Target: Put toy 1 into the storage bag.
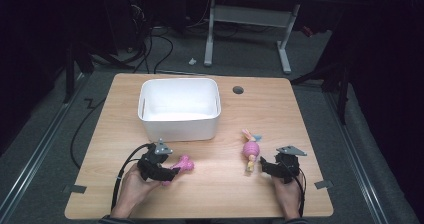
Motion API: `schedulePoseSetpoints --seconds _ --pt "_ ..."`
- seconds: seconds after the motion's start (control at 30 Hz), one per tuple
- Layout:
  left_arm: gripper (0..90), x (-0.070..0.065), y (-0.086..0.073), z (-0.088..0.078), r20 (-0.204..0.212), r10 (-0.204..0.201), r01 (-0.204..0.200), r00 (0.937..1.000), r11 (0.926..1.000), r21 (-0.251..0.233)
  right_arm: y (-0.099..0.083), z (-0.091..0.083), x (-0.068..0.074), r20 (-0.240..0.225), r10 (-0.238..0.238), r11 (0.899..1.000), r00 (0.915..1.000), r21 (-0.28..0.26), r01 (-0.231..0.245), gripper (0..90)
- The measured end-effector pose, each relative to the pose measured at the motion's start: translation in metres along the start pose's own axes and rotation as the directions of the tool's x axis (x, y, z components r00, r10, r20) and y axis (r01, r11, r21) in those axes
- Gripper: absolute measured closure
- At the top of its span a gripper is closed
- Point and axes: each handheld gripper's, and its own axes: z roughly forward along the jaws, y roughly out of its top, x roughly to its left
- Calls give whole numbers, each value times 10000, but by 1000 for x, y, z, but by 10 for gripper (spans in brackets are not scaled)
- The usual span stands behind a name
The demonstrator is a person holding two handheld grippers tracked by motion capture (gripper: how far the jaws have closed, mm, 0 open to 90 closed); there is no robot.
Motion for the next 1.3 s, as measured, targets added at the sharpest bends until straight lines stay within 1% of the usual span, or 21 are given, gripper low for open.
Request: schedulePoseSetpoints --seconds 0.03,0.07,0.17,0.27,0.4,0.73,0.93,1.07,1.2,1.3 --pt "386 0 0 0 0 0 0 10000 10000 0 0 0 0 0 0 10000 10000 0 0 200" --pt "396 -1 1 4 46 98 -98 9999 9998 153 0 0 0 -9 0 10000 10000 0 0 200" --pt "407 -2 2 7 43 147 -148 9999 9996 253 0 0 0 -5 -6 10000 10000 -1 6 200" --pt "423 -4 5 13 64 266 -269 9996 9984 495 0 0 0 -16 -10 10000 10000 0 10 200" --pt "434 -5 6 17 99 350 -355 9993 9973 641 0 0 0 -23 -20 10000 10000 -3 20 200" --pt "501 -6 7 24 196 500 -517 9986 9936 1009 0 0 0 -28 -37 10000 10000 -5 37 200" --pt "531 -6 7 26 326 470 -503 9984 9929 1074 0 0 0 -28 -35 10000 10000 -4 35 200" --pt "556 -6 8 27 339 492 -527 9982 9922 1132 0 0 0 -38 -52 10000 10000 -5 52 201" --pt "578 -7 7 26 351 669 -703 9971 9916 1085 0 0 0 -38 -50 10000 10000 -5 50 200" --pt "581 -7 7 26 346 700 -733 9969 9916 1068 0 0 0 -38 -48 10000 10000 -3 48 201"
